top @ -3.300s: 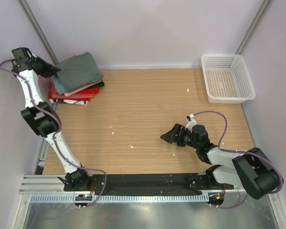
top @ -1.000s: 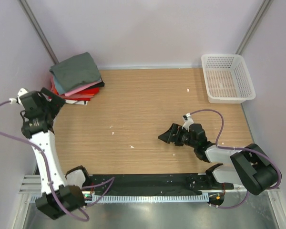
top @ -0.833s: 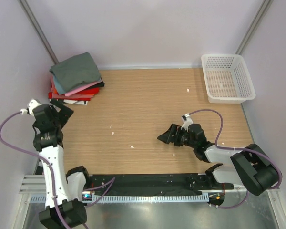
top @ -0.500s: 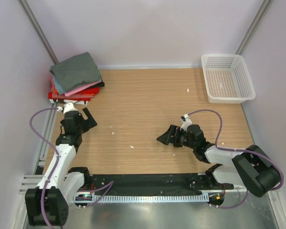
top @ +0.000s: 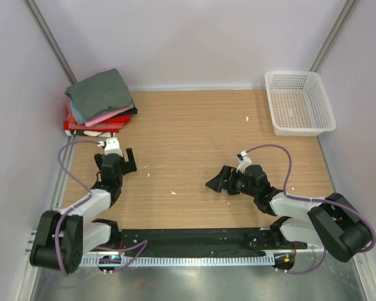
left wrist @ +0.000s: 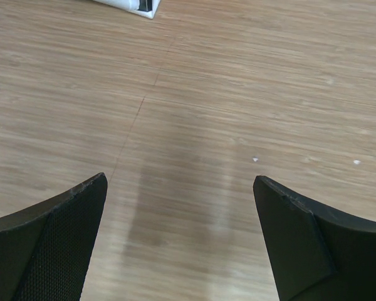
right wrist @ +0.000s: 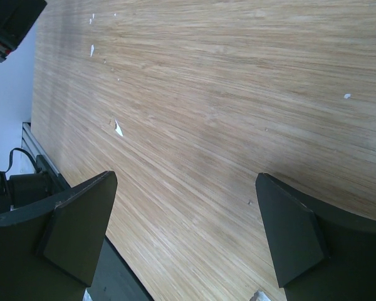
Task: Fold and stack the t-shirts
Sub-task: Reset both grippers
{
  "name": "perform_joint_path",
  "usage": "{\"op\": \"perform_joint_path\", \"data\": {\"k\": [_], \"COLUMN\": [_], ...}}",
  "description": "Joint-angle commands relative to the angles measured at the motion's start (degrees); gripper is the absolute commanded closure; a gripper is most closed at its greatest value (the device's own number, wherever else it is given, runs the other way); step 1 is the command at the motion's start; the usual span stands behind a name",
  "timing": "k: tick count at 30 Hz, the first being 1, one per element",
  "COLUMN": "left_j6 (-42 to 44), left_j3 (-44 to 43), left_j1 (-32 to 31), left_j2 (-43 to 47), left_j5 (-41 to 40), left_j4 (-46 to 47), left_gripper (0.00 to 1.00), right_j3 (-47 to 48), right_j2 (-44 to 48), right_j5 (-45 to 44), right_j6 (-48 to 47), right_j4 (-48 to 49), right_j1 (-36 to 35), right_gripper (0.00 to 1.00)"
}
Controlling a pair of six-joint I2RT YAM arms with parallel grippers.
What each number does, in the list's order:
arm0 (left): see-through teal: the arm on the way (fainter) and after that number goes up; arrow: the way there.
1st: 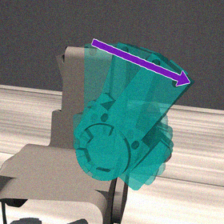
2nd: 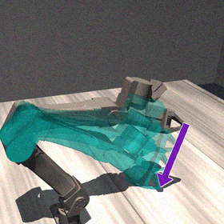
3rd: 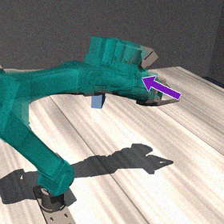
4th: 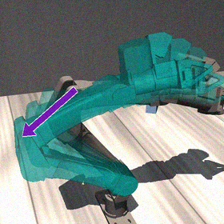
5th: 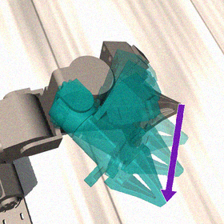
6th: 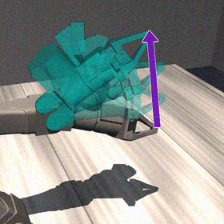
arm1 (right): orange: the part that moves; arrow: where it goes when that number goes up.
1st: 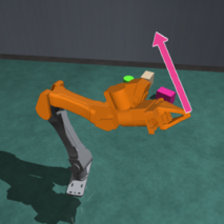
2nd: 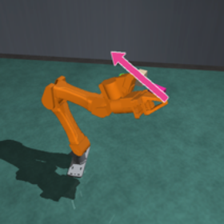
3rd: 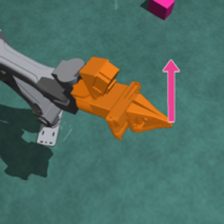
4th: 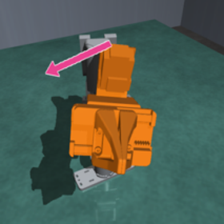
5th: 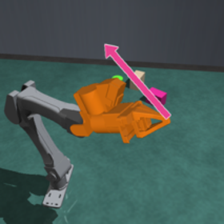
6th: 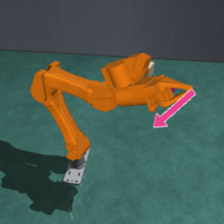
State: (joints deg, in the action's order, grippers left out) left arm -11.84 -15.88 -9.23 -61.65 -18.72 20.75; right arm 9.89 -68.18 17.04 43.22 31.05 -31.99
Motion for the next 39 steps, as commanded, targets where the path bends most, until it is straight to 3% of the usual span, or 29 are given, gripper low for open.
{"op": "perform_joint_path", "data": {"k": [1, 5, 7, 10, 13, 15, 39], "left_j6": [3.92, 7.44, 8.76, 6.41, 6.21, 6.39, 6.39], "left_j3": [-1.69, -7.32, -7.85, -2.96, -1.26, -2.14, -1.7], "left_j1": [0.09, 0.53, 2.63, 6.93, 7.65, 7.65, 7.65], "left_j2": [-7.91, -16.11, -17.97, -22.64, -24.4, -23.7, -23.69], "left_j5": [-3.08, -1.32, 4.44, 11.57, 11.6, 12.04, 12.04], "left_j4": [14.12, 16.5, 20.63, 34.06, 39.88, 36.2, 37.34], "left_gripper": [0.0, 0.0, 0.0, 0.0, 0.01, 0.0, 0.0], "right_j3": [-0.14, -0.22, 0.04, 0.04, 0.04, 0.13, 1.62], "right_j2": [-0.46, -0.46, -0.72, -0.99, -0.72, -0.99, 0.42], "right_j5": [-1.48, -2.01, -2.27, -2.62, -2.97, -3.15, -8.69], "right_j6": [-1.56, -1.74, -1.74, -1.65, -1.74, -1.74, -1.56], "right_j4": [-1.78, -2.04, -2.13, -2.22, -2.22, -1.96, -6.26], "right_j1": [-0.62, -0.97, -1.24, -1.5, -1.76, -1.85, -4.49], "right_gripper": [0.0, 0.0, 0.0, 0.0, 0.0, 0.0, 0.0]}}
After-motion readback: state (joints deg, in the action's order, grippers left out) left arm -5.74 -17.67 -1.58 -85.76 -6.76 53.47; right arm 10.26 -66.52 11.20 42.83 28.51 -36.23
